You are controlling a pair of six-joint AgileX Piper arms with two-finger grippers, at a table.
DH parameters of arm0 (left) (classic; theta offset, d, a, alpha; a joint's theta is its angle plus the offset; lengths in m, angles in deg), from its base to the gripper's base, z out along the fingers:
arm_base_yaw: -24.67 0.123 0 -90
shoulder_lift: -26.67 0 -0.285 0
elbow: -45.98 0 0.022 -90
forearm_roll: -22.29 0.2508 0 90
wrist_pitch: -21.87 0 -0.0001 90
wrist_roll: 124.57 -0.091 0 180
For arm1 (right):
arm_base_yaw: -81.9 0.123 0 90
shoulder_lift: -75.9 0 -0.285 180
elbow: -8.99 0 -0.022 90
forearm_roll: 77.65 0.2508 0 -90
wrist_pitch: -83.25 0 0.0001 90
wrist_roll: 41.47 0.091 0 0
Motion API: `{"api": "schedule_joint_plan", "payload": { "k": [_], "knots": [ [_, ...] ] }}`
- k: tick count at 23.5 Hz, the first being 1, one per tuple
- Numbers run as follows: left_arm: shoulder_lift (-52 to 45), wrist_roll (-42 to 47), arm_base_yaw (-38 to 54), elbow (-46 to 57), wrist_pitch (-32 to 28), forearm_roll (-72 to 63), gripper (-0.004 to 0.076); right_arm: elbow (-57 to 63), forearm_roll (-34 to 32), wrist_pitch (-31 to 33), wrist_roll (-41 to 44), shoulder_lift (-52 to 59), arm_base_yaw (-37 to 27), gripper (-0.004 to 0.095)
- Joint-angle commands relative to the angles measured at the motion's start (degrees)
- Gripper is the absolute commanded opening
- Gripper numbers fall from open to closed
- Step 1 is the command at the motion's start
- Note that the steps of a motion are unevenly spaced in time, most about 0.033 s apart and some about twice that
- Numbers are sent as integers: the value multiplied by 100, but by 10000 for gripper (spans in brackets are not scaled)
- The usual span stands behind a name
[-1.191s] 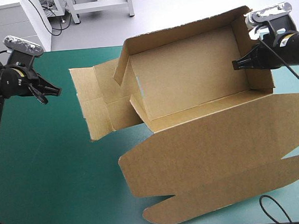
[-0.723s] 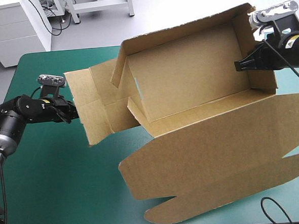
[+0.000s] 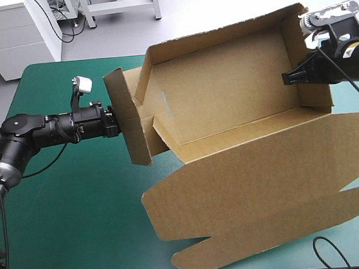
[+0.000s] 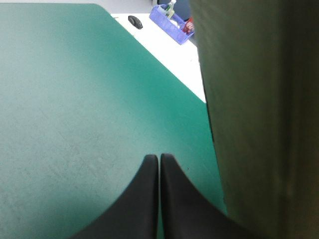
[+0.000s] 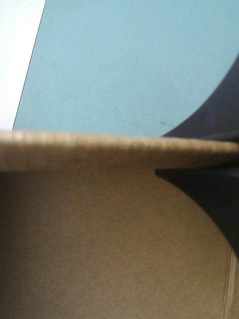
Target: Fold the box
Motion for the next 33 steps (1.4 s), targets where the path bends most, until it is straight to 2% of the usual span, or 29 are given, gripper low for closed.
{"api": "schedule_joint_plan", "payload": {
  "k": [1,7,12,14,19,23,26,30,33],
  "knots": [
    [-244,-13,-16,-164,581,-819,-8,-173,107,-207,99,60,-52,-19],
    [-263,55,-16,-164,581,-1114,8,-173,107,-421,134,-159,-52,-19],
    [-263,159,-111,-249,581,-1495,142,-173,157,-624,189,-331,-30,-17],
    [-263,167,-272,-456,581,-1511,223,-173,184,-723,231,-385,-30,-17],
    [-253,182,-603,-1019,581,-1500,349,-173,192,-819,231,-439,-30,-17],
    [-145,497,-705,-1243,567,-1176,414,-173,255,-949,281,-439,-30,-17],
    [-99,680,-705,-1255,246,-1161,430,-173,424,-1157,297,-439,-30,-13],
    [-99,971,-771,-1449,-155,-497,430,-173,471,-1236,321,-439,9,-11],
    [-99,1187,-976,-1758,-308,-159,438,-173,254,-1290,392,-439,198,-11]
  ]
}}
